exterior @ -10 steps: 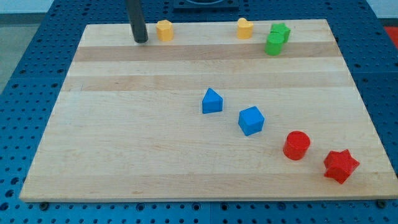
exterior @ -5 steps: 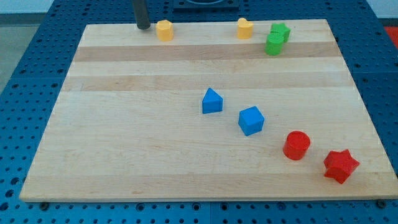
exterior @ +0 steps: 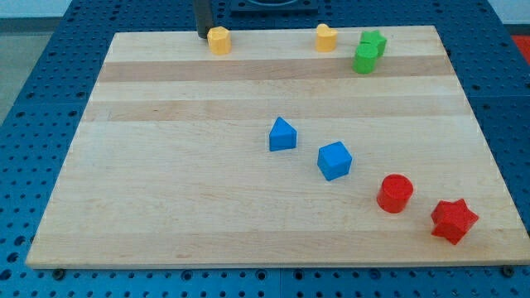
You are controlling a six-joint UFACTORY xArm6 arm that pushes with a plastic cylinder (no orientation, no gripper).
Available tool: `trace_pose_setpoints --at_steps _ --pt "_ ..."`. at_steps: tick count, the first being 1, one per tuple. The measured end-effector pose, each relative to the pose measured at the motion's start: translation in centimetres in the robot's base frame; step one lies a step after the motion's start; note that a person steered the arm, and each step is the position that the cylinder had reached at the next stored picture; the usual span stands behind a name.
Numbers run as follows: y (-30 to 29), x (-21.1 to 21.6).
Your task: Slide yellow hexagon towards yellow heart
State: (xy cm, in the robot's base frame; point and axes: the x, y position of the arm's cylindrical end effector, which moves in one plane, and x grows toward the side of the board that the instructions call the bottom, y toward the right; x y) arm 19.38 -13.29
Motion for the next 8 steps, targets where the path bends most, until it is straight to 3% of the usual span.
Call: trace_pose_setpoints --at_steps 5,8 --pt "-1.3 2.7" --pt "8.9 2.7"
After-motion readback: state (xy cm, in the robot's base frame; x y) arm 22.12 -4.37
